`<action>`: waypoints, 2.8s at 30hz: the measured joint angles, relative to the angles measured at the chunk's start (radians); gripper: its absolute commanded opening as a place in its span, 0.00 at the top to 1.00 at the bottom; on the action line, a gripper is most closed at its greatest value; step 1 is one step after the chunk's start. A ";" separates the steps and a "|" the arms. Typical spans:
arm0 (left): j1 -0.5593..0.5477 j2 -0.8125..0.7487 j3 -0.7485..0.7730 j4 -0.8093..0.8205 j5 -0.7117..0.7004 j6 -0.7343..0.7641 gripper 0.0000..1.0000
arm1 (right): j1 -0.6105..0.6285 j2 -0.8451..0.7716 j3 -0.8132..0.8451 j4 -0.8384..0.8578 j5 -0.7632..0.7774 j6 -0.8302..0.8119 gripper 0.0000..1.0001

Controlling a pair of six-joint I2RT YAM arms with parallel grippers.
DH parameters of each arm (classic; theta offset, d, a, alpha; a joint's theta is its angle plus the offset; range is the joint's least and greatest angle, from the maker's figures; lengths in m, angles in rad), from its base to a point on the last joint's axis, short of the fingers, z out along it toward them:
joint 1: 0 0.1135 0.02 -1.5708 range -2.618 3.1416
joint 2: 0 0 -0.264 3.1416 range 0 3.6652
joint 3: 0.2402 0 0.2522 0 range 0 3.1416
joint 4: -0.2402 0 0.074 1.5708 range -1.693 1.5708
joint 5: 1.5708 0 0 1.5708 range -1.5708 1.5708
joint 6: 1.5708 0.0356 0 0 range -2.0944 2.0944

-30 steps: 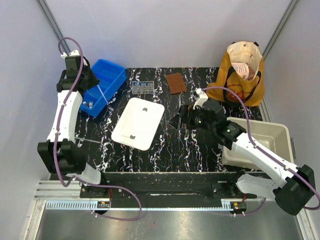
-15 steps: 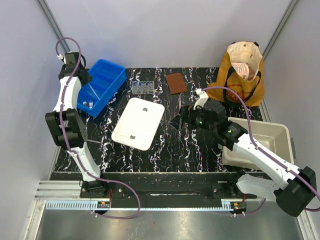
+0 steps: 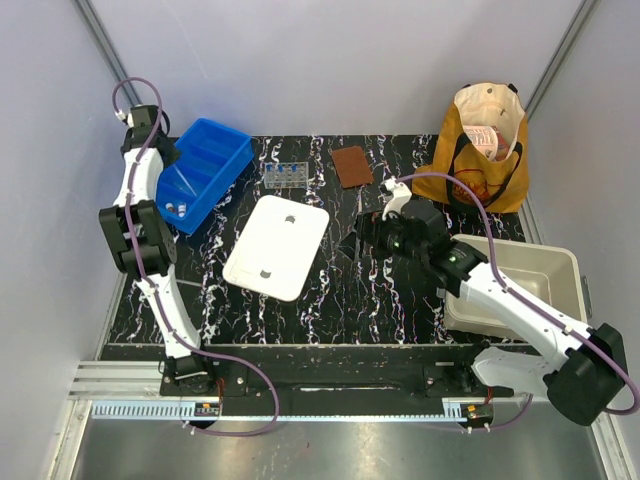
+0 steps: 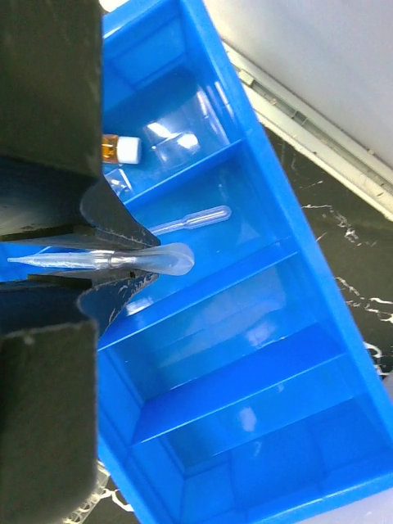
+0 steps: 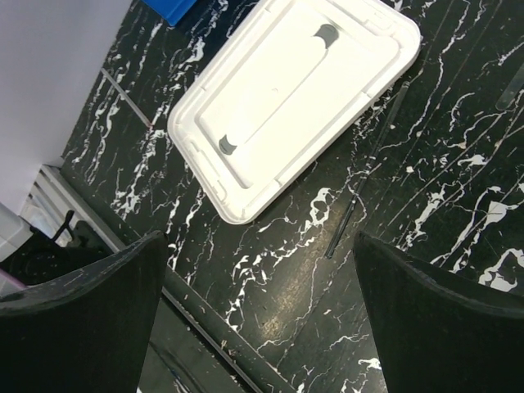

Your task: Organize the chemistry lab equipment

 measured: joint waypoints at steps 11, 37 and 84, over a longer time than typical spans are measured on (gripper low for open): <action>0.019 0.072 0.042 0.039 0.012 0.014 0.77 | 0.000 0.061 0.008 0.001 0.011 -0.017 0.00; 0.008 -0.375 -0.282 -0.004 0.066 -0.003 0.30 | 0.000 0.063 0.056 -0.130 0.095 0.006 0.00; 0.079 -0.743 -1.117 -0.121 -0.130 -0.597 0.54 | 0.000 -0.034 0.056 -0.171 0.020 0.027 0.00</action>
